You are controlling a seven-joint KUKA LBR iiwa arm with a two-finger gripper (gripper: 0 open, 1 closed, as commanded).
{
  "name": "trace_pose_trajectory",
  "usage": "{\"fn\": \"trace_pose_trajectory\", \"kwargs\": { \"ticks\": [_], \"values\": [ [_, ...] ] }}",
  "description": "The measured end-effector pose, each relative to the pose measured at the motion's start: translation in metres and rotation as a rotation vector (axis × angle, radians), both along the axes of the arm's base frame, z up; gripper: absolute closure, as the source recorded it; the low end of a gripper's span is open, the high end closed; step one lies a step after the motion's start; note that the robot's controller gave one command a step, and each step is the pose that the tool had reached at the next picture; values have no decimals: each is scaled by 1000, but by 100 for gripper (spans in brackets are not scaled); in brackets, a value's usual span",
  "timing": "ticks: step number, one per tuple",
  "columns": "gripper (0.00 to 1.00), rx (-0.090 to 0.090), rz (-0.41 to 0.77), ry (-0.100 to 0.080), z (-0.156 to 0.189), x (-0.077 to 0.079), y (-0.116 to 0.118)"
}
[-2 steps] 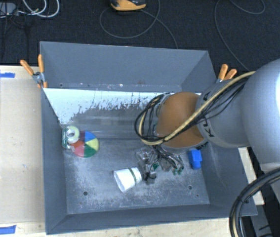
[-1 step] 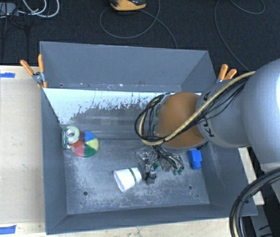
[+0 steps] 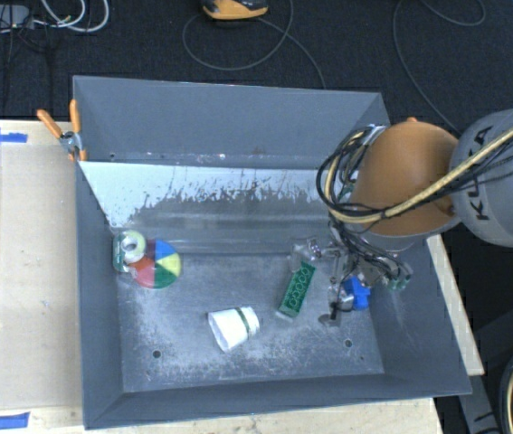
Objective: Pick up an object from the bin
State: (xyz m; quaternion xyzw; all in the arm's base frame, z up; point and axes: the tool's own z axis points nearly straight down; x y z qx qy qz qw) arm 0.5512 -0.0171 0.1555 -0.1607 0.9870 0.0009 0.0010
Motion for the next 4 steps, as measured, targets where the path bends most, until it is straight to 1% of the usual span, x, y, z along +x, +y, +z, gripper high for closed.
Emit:
{"fn": "trace_pose_trajectory", "kwargs": {
  "ticks": [1,2,3,4],
  "values": [
    [0,0,-3,0,-1,0,-2],
    [0,0,28,-2,-36,16,-1],
    [100,1,-229,-1,-67,28,-2],
    [100,1,-230,-1,-67,28,-2]
  ]
}}
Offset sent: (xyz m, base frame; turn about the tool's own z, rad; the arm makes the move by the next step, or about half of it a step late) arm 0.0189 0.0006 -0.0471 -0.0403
